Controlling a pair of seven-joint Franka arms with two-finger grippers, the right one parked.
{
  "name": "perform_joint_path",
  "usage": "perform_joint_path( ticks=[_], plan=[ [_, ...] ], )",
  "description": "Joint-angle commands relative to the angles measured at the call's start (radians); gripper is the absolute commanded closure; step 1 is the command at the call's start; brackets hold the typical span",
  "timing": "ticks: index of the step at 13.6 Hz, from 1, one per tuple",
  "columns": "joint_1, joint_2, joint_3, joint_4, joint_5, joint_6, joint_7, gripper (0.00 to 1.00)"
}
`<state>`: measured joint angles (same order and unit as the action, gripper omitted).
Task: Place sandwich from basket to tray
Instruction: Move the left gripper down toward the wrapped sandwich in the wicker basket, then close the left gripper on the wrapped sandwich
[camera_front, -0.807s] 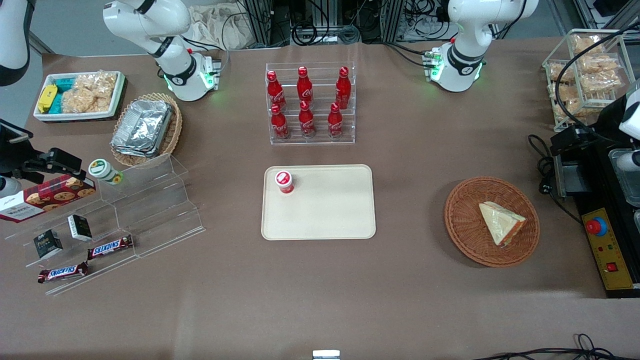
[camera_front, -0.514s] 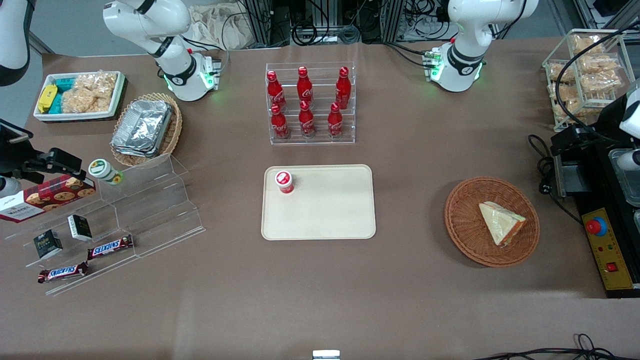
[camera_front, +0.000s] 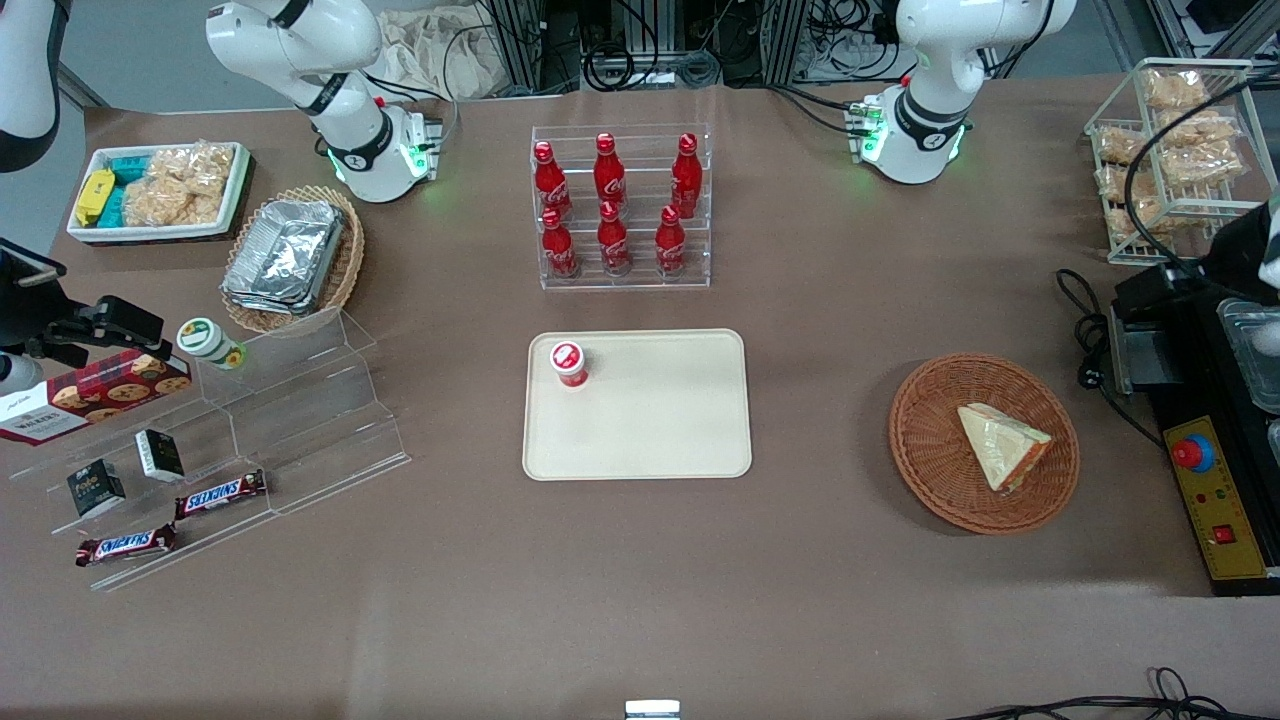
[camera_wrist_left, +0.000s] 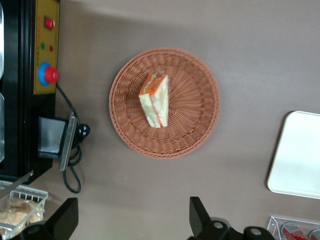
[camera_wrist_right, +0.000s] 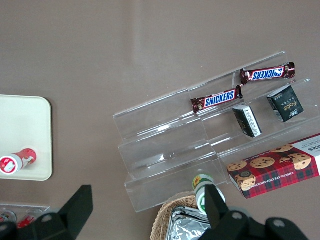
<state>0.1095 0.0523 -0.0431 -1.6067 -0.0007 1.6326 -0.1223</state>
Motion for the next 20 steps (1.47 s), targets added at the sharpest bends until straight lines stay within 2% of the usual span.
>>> perform_joint_path(
  ticks=[1,3,5,10,15,18,19,20],
  plan=[
    [0.074,0.092,-0.012,-0.022,-0.021,0.079,0.007,0.0],
    [0.091,0.148,-0.012,-0.073,-0.027,0.188,0.024,0.0],
    [0.105,0.211,-0.012,-0.102,-0.108,0.271,0.045,0.0],
    [0.118,0.294,-0.014,-0.232,-0.235,0.504,0.131,0.0],
    [0.104,0.363,-0.024,-0.308,-0.24,0.694,0.135,0.0],
    [0.105,0.394,-0.046,-0.312,-0.243,0.736,0.135,0.0],
    [0.105,0.402,-0.046,-0.312,-0.243,0.75,0.133,0.02],
    [0.104,0.403,-0.047,-0.312,-0.252,0.756,0.131,0.11]
  ],
)
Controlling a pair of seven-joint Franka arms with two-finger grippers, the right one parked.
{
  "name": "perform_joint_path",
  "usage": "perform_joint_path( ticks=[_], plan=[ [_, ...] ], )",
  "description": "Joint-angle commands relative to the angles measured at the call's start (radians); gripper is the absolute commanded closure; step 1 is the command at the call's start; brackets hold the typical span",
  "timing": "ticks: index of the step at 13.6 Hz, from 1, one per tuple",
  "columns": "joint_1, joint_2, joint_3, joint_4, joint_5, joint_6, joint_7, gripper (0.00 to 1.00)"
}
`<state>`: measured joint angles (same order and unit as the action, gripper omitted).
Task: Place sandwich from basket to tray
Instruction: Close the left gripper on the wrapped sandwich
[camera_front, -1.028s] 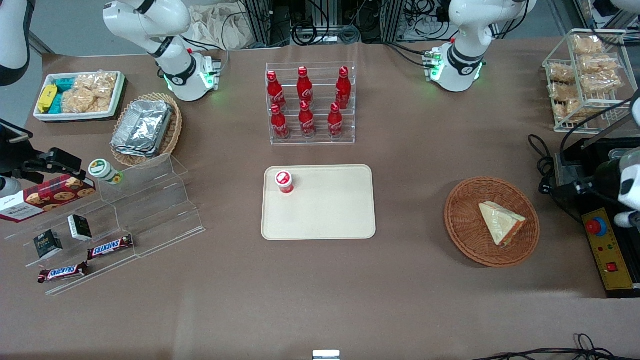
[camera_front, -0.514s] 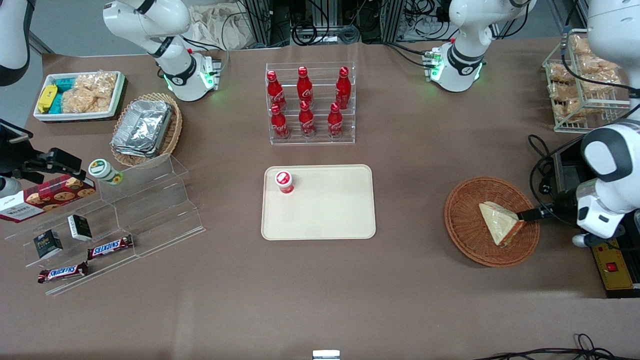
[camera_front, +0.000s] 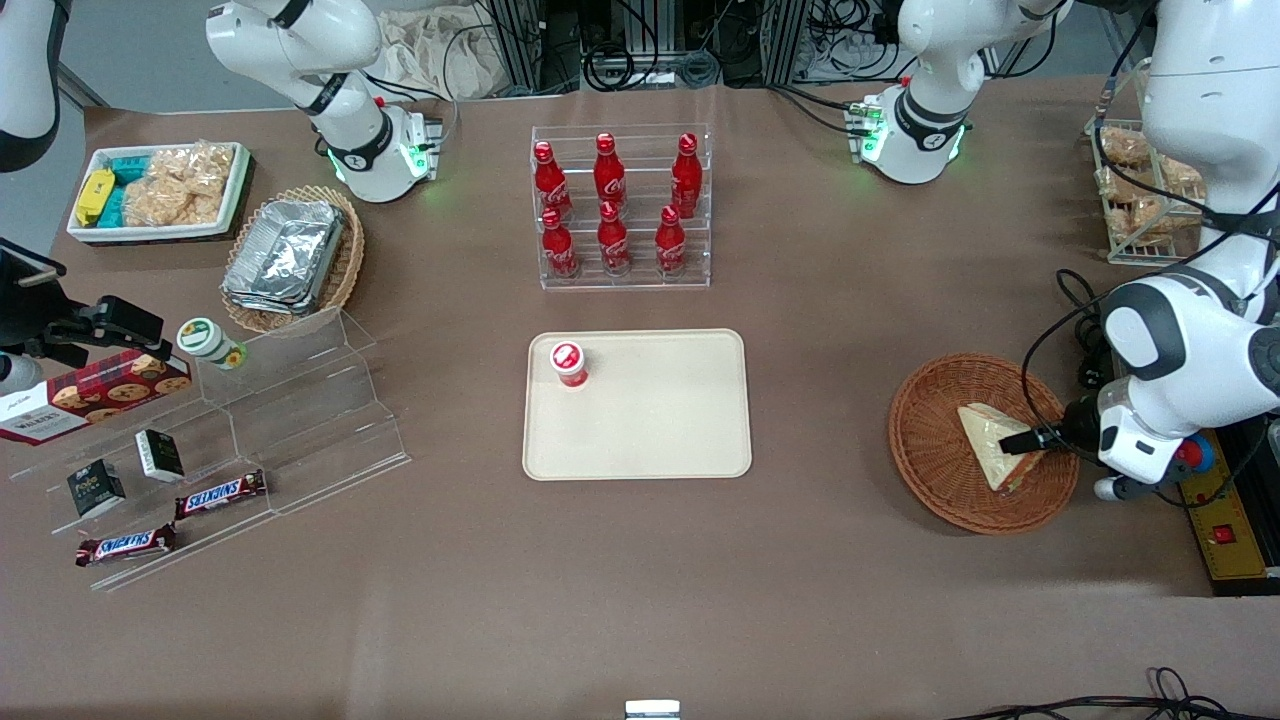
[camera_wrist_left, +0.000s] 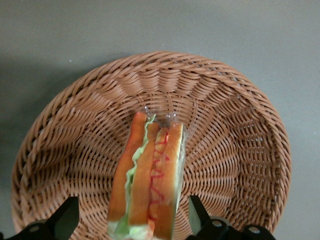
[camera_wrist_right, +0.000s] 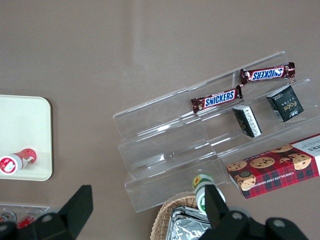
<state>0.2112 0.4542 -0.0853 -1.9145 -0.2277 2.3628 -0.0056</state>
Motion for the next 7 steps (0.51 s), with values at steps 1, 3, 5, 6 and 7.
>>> perform_joint_path(
  ticks=[1,3,5,6,7],
  plan=[
    [0.002,0.001,-0.007,-0.005,-0.044,0.026,0.015,0.23],
    [0.002,-0.002,-0.008,-0.003,-0.051,0.026,0.015,0.49],
    [0.002,-0.011,-0.008,0.0,-0.051,0.013,0.013,0.74],
    [0.002,-0.026,-0.008,0.002,-0.051,0.009,0.007,0.84],
    [0.002,-0.047,-0.008,0.003,-0.051,0.007,0.004,0.87]
  ],
)
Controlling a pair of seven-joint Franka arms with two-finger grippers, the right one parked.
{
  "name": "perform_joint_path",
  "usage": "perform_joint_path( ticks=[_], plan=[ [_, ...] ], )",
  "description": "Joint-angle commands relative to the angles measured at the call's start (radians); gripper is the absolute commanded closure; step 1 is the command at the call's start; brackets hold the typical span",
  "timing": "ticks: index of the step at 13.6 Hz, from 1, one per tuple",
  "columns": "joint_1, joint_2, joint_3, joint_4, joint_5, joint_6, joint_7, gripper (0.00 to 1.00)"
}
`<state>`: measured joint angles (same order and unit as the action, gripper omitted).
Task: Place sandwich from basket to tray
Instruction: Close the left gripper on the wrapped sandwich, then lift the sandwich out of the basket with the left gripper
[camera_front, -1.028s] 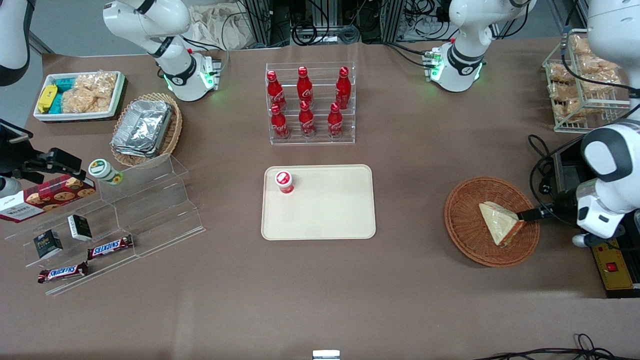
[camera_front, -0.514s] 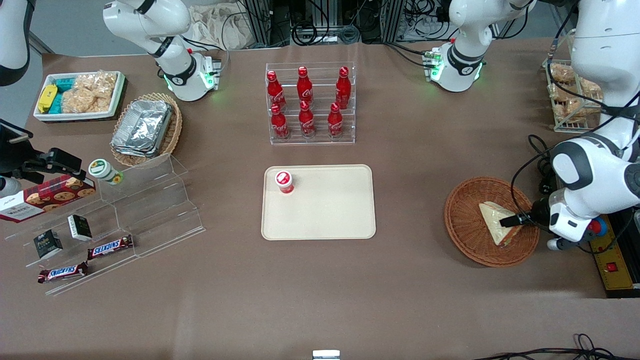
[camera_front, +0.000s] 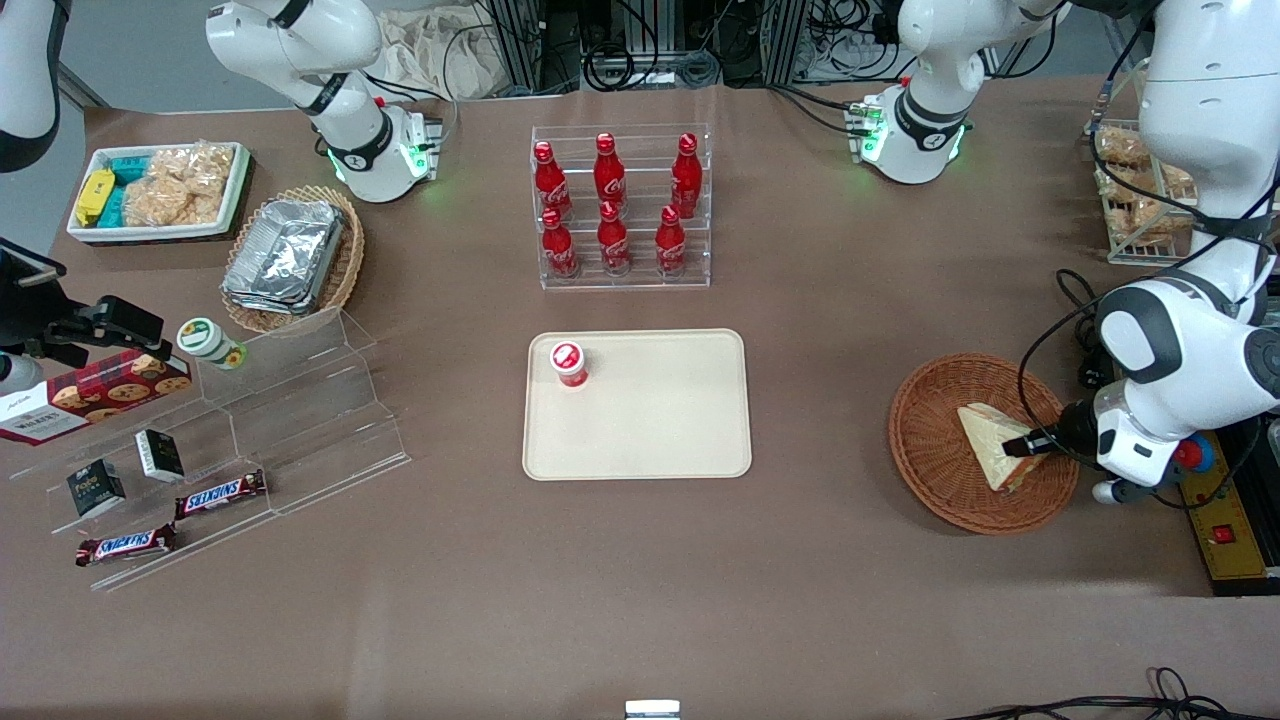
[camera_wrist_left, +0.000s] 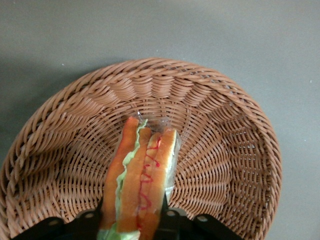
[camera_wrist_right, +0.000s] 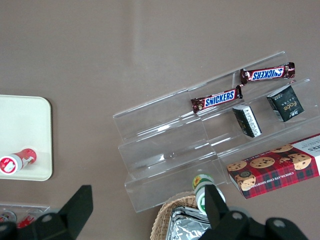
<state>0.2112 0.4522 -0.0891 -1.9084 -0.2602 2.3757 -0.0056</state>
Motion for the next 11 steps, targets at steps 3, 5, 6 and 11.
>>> perform_joint_path(
  ticks=[3,5,6,11],
  plan=[
    [0.004,-0.14,-0.001,0.055,-0.002,-0.172,0.015,0.93],
    [0.005,-0.206,0.003,0.133,0.022,-0.339,0.018,0.95],
    [0.007,-0.239,0.003,0.175,0.066,-0.427,0.016,0.96],
    [-0.007,-0.375,-0.024,0.339,0.153,-0.801,-0.016,0.97]
  ],
)
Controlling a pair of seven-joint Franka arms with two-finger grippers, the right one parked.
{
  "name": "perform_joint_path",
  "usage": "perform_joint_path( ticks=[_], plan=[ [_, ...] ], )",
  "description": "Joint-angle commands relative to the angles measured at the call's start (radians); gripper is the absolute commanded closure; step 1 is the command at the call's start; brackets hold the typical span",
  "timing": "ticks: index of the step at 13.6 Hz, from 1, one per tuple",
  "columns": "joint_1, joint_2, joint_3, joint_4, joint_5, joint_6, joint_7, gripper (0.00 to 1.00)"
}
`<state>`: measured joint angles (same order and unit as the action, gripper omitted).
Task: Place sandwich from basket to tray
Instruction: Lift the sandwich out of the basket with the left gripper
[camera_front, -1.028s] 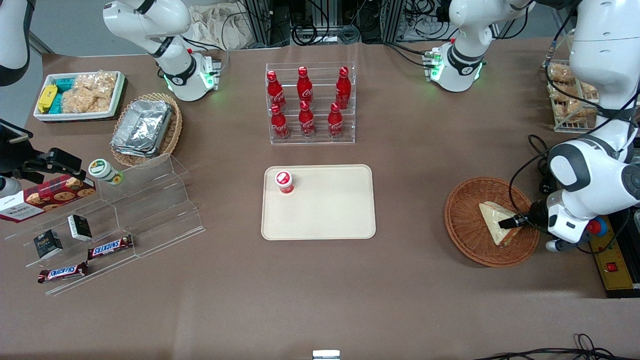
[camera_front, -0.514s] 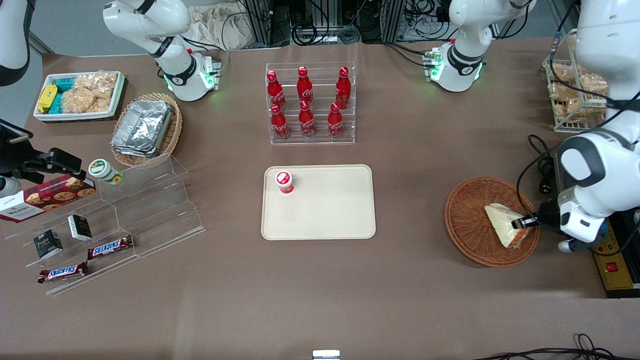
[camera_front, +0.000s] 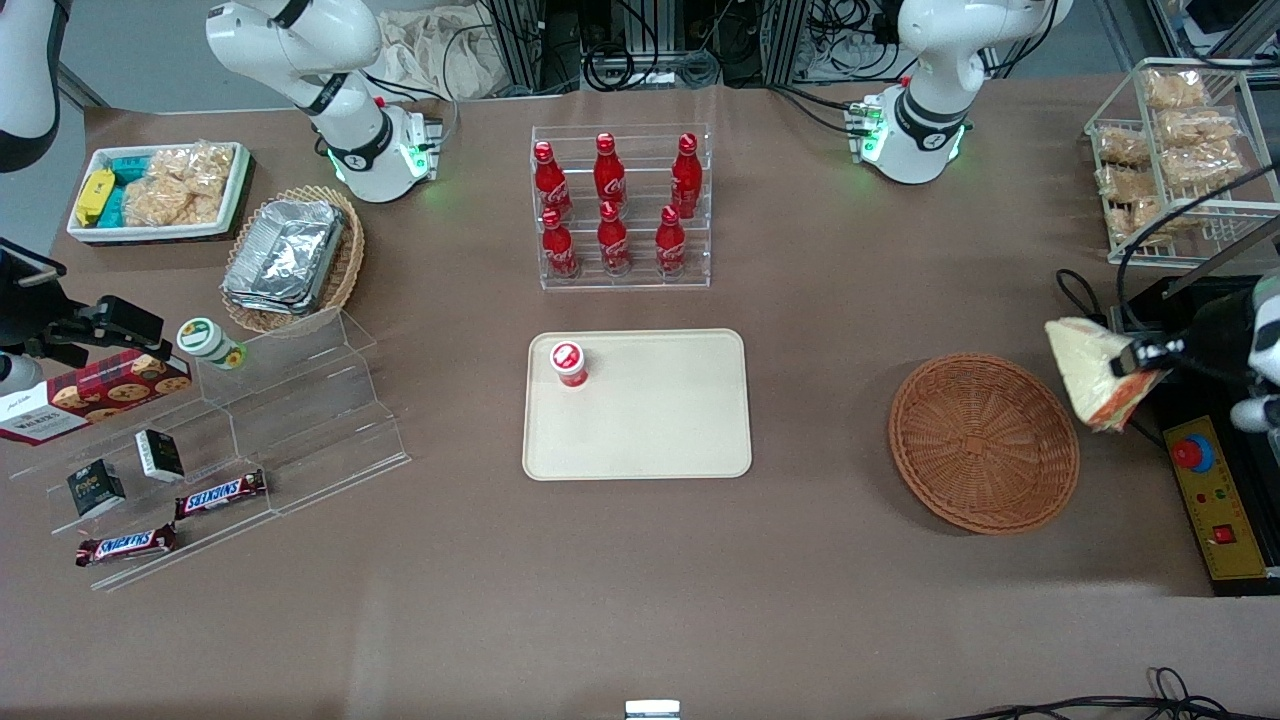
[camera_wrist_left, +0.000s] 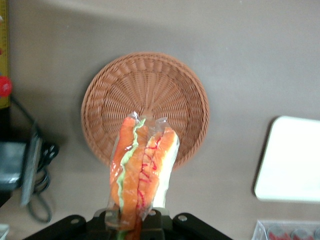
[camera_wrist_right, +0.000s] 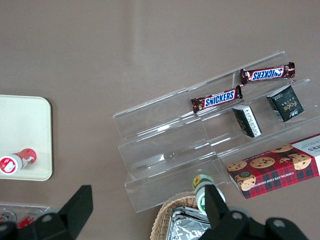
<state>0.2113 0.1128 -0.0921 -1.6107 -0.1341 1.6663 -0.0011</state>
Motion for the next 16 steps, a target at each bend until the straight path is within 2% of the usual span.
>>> perform_joint_path(
  ticks=[1,5,9,12,16],
  plan=[
    [-0.009,-0.067,-0.04,0.054,0.04,-0.132,-0.051,0.97],
    [-0.009,-0.124,-0.207,0.092,0.063,-0.224,-0.291,0.98],
    [-0.009,-0.095,-0.437,0.089,0.085,-0.191,-0.574,0.98],
    [-0.018,0.038,-0.579,0.071,0.146,-0.077,-0.788,0.98],
    [-0.154,0.262,-0.592,0.069,0.25,0.133,-1.034,0.98]
  ],
)
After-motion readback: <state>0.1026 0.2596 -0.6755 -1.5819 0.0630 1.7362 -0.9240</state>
